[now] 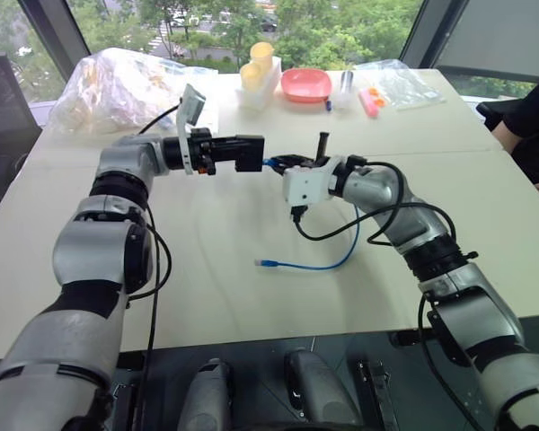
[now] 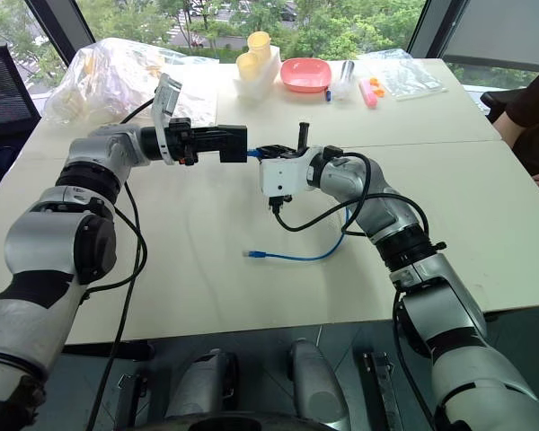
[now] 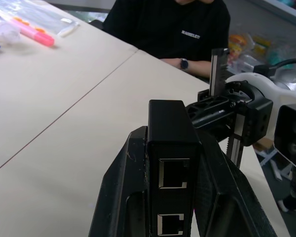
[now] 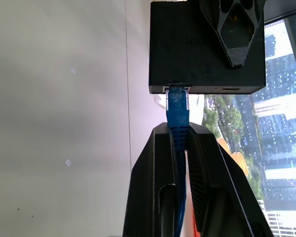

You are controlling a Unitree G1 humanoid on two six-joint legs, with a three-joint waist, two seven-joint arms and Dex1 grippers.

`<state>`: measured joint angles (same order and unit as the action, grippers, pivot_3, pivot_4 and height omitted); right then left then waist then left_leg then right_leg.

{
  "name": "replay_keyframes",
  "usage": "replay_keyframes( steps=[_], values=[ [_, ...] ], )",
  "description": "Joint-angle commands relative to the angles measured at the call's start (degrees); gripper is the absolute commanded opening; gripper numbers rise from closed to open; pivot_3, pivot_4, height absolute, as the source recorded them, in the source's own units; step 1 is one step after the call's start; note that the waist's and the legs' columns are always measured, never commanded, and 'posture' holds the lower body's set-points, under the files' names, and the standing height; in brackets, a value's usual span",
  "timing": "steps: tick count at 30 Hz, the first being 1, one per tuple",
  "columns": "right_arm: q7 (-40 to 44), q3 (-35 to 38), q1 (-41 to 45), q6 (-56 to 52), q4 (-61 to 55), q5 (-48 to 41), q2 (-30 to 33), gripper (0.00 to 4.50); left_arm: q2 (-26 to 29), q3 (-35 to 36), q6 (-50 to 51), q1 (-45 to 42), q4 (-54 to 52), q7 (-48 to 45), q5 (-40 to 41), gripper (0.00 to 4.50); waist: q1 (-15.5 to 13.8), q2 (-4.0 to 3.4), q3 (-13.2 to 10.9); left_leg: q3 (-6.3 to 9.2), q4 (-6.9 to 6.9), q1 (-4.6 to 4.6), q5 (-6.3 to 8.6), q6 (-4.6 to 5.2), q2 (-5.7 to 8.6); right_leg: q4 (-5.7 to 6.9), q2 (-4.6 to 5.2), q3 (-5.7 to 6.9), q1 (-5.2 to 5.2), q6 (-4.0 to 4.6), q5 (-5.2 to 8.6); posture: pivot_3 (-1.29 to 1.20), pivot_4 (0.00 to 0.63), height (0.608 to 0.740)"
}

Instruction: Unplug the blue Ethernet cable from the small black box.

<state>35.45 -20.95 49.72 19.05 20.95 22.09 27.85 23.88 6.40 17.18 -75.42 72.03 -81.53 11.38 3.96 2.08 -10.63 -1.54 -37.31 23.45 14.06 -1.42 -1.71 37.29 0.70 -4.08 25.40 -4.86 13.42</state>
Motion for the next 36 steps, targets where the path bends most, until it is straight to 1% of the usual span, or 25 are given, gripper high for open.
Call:
replay_keyframes(
  steps=[1, 2, 3, 4, 5, 6, 7, 8, 9, 10, 11, 15, 18, 21, 26, 36],
  values=[
    [6.5, 4.9, -1.8, -6.9, -6.0, -7.5, 1.9, 2.29, 1.3, 0.4, 0.0, -1.3, -1.0, -1.7, -0.3, 0.52, 0.0, 0.00, 0.0, 0.01, 0.00, 0.00, 0.00, 0.00, 0.00, 0.00, 0.00, 0.00, 0.00, 0.00, 0.00, 0.00, 0.150, 0.740],
    [7.7, 6.7, -2.9, -10.4, -7.6, -9.5, 2.7, 2.75, 1.6, 0.2, 0.4, -1.2, -1.3, -3.0, -0.3, 0.52, -0.1, 0.00, 0.0, 0.01, 0.00, 0.00, 0.00, 0.00, 0.00, 0.00, 0.00, 0.00, 0.00, 0.00, 0.00, 0.00, 0.150, 0.740],
    [10.0, 8.8, -4.2, -15.5, -9.8, -13.1, 3.2, 3.37, 1.9, 0.0, 1.6, -1.2, -1.6, -4.9, -0.2, 0.52, -0.3, 0.00, 0.0, 0.02, 0.00, 0.01, 0.00, 0.00, 0.00, 0.00, 0.00, 0.01, -0.01, 0.00, 0.00, 0.00, 0.150, 0.740],
    [12.8, 11.3, -5.4, -21.7, -12.5, -18.5, 3.4, 3.79, 2.7, -1.1, 3.9, -1.0, -2.8, -7.7, 1.4, 0.52, -0.4, 0.00, 0.0, 0.04, 0.00, 0.03, 0.00, 0.00, 0.00, -0.02, 0.01, 0.02, -0.01, 0.00, 0.00, 0.00, 0.150, 0.740],
    [15.0, 14.1, -6.0, -29.6, -15.6, -25.0, 2.7, 4.35, 3.5, -2.7, 5.9, -0.4, -4.9, -9.6, 3.7, 0.52, -0.4, 0.00, 0.0, 0.03, -0.01, 0.04, 0.00, 0.00, 0.01, -0.03, 0.01, 0.03, -0.02, 0.00, 0.00, 0.00, 0.150, 0.740],
    [15.4, 18.1, -5.5, -39.3, -18.8, -33.9, 0.6, 4.43, 4.1, -3.9, 7.3, 0.1, -6.6, -10.6, 5.5, 0.52, -0.3, 0.00, 0.0, 0.03, -0.01, 0.04, 0.00, 0.00, 0.00, -0.04, 0.01, 0.02, -0.02, 0.00, 0.00, 0.00, 0.150, 0.740],
    [14.8, 23.0, -3.7, -48.2, -20.2, -43.3, -1.5, 4.43, 4.6, -4.4, 8.5, 0.2, -7.6, -11.0, 6.8, 0.52, -0.1, 0.00, 0.0, 0.04, -0.01, 0.04, 0.00, 0.00, -0.02, -0.01, 0.01, 0.02, -0.02, 0.00, 0.00, 0.00, 0.150, 0.740],
    [15.5, 25.5, -2.2, -54.0, -20.8, -48.5, -1.9, 4.43, 5.2, -5.4, 9.5, 0.5, -8.9, -11.0, 8.5, 0.52, 0.0, 0.00, 0.0, 0.06, -0.01, 0.03, 0.00, 0.00, -0.06, 0.00, 0.00, 0.02, -0.02, 0.01, 0.00, 0.00, 0.150, 0.740],
    [16.5, 26.6, -1.3, -57.7, -21.3, -51.4, -1.7, 4.43, 5.8, -6.2, 10.2, 0.8, -9.9, -11.0, 9.9, 0.52, 0.0, -0.03, 0.0, 0.12, -0.03, -0.01, 0.00, 0.00, -0.11, 0.07, -0.01, 0.02, -0.02, 0.02, -0.01, 0.00, 0.150, 0.740],
    [17.4, 26.6, -1.0, -59.3, -21.8, -52.5, -1.1, 4.43, 6.4, -6.9, 11.0, 1.1, -10.8, -11.0, 11.2, 0.52, 0.0, -0.03, 0.0, 0.17, -0.03, -0.05, 0.00, 0.00, -0.12, 0.17, 0.00, 0.02, -0.01, 0.03, -0.02, 0.00, 0.150, 0.740],
    [16.9, 27.2, -0.2, -62.5, -21.5, -54.3, -1.5, 4.43, 7.0, -7.5, 11.9, 1.3, -12.0, -11.0, 12.7, 0.52, 0.0, -0.03, 0.0, 0.16, -0.04, -0.08, 0.00, 0.00, -0.11, 0.20, -0.01, 0.04, -0.02, 0.03, -0.01, 0.00, 0.150, 0.740],
    [10.7, 31.8, 3.0, -71.3, -16.6, -61.5, -6.5, 4.43, 8.7, -9.7, 15.7, 1.2, -15.6, -11.0, 18.2, 0.52, 0.0, -0.03, 0.0, 0.16, -0.03, -0.09, 0.00, 0.01, -0.12, 0.20, -0.08, 0.11, -0.04, 0.04, -0.01, 0.00, 0.150, 0.740],
    [11.0, 31.0, 2.5, -73.6, -16.7, -63.4, -8.1, 4.43, 9.3, -11.2, 15.7, 1.3, -17.4, -11.0, 20.1, 0.52, -0.2, -0.04, 0.0, 0.14, -0.04, -0.04, 0.00, 0.01, -0.10, 0.20, -0.05, 0.10, -0.01, 0.04, -0.01, 0.00, 0.150, 0.740],
    [11.6, 28.2, 1.9, -72.3, -16.1, -61.9, -9.0, 4.43, 10.0, -12.2, 16.2, 1.6, -19.3, -11.0, 21.9, 0.52, -0.3, -0.04, 0.0, 0.14, -0.04, 0.05, 0.01, 0.02, -0.08, 0.10, -0.02, 0.10, 0.01, 0.03, 0.00, 0.00, 0.150, 0.740],
    [12.7, 26.2, 2.6, -70.4, -14.2, -60.9, -8.5, 4.43, 11.2, -14.0, 16.3, 2.4, -21.6, -11.0, 23.5, 0.52, -0.2, -0.04, 0.0, 0.13, -0.04, 0.09, 0.02, 0.03, -0.07, 0.03, -0.01, 0.11, 0.01, 0.02, 0.00, 0.00, 0.150, 0.740],
    [14.8, 23.4, 3.4, -67.6, -12.2, -58.4, -7.4, 4.43, 11.6, -15.8, 15.1, 2.4, -21.4, -11.0, 24.3, 0.52, 0.0, -0.04, 0.0, 0.14, -0.03, 0.08, 0.02, 0.03, -0.07, 0.04, -0.04, 0.11, 0.02, 0.02, 0.00, 0.00, 0.150, 0.740]
  ],
)
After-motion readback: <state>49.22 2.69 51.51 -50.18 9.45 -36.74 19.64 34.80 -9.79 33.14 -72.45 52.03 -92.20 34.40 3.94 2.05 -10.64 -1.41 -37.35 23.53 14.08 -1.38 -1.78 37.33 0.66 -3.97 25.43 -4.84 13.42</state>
